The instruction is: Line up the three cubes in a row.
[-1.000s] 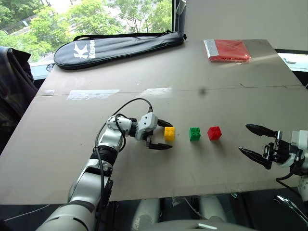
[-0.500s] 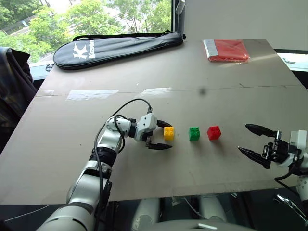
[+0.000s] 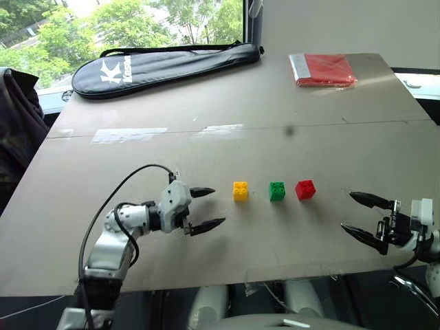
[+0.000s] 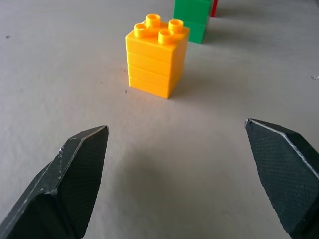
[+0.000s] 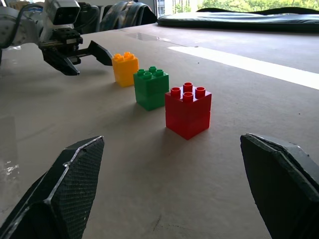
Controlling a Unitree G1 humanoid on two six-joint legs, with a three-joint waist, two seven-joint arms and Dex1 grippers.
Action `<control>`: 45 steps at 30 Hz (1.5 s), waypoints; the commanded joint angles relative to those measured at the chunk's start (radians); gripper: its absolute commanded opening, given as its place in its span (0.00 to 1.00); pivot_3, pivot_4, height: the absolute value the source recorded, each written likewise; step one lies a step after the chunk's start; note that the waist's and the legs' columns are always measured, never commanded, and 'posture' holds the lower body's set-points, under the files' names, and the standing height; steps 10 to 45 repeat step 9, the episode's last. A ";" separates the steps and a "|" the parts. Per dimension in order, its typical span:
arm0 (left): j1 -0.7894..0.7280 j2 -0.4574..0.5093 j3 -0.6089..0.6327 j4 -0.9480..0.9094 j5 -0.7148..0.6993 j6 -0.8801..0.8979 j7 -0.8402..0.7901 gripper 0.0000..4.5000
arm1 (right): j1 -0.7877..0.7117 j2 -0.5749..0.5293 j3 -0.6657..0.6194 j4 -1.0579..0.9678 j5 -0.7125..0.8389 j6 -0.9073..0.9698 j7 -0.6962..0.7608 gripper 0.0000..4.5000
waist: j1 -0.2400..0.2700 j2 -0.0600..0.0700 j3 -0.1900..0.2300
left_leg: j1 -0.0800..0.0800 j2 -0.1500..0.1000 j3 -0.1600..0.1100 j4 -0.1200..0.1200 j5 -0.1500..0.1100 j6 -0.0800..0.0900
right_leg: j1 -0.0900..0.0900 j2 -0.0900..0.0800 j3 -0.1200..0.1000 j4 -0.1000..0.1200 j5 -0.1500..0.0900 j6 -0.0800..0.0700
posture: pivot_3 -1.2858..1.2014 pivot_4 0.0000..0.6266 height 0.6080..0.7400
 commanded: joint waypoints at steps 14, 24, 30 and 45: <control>0.225 -0.065 0.004 -0.142 0.078 -0.025 0.289 0.99 | 0.011 -0.012 -0.034 0.060 -0.037 -0.060 -0.027 1.00 | 0.001 0.003 -0.002 | 0.003 0.000 0.001 0.000 0.000 0.000 | 0.002 0.002 0.000 0.001 -0.002 0.004 | 0.52 0.24 0.65; 0.225 -0.065 0.004 -0.142 0.078 -0.025 0.289 0.99 | 0.011 -0.012 -0.034 0.060 -0.037 -0.060 -0.027 1.00 | 0.001 0.003 -0.002 | 0.003 0.000 0.001 0.000 0.000 0.000 | 0.002 0.002 0.000 0.001 -0.002 0.004 | 0.52 0.24 0.65; 0.225 -0.065 0.004 -0.142 0.078 -0.025 0.289 0.99 | 0.011 -0.012 -0.034 0.060 -0.037 -0.060 -0.027 1.00 | 0.001 0.003 -0.002 | 0.003 0.000 0.001 0.000 0.000 0.000 | 0.002 0.002 0.000 0.001 -0.002 0.004 | 0.52 0.24 0.65; 0.225 -0.065 0.004 -0.142 0.078 -0.025 0.289 0.99 | 0.011 -0.012 -0.034 0.060 -0.037 -0.060 -0.027 1.00 | 0.001 0.003 -0.002 | 0.003 0.000 0.001 0.000 0.000 0.000 | 0.002 0.002 0.000 0.001 -0.002 0.004 | 0.52 0.24 0.65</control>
